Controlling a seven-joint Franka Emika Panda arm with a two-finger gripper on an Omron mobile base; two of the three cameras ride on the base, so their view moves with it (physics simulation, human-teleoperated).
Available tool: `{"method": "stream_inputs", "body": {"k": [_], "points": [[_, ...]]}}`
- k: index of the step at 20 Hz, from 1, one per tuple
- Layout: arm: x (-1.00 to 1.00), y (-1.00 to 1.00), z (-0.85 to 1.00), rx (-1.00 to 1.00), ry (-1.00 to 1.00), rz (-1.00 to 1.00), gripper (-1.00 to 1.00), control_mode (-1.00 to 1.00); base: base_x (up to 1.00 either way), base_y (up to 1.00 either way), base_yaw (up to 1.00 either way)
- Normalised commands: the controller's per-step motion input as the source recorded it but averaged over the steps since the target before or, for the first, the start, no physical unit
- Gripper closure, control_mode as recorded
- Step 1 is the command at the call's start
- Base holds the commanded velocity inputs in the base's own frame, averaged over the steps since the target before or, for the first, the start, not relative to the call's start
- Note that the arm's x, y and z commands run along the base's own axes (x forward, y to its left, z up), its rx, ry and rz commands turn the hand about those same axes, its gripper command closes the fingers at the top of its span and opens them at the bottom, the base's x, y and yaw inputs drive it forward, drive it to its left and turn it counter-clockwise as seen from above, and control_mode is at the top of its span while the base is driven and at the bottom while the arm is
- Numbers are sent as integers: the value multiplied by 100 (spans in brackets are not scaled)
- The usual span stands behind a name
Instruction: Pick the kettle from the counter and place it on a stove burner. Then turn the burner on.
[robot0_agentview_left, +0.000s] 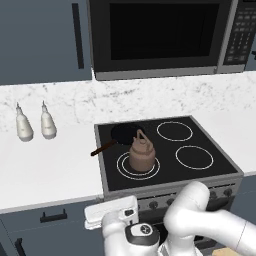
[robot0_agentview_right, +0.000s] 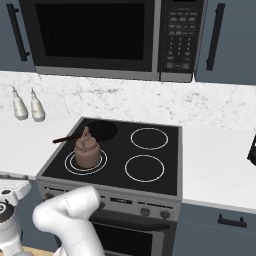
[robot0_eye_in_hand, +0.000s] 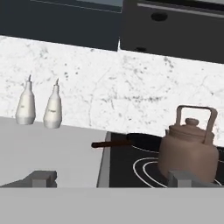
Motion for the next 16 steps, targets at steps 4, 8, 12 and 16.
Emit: {"method": "stream_inputs", "body": {"k": [4,8,12,16], "points": [[0,-1,-51,0,-26,0,-100,-100,0,0,0],[0,-1,-52,0,-19,0,-100,-100,0,0,0],[0,0,-51,7,-3,0,-100,-100,0,0,0],[0,0,-45,8,1,0,-100,-100,0,0,0]]}}
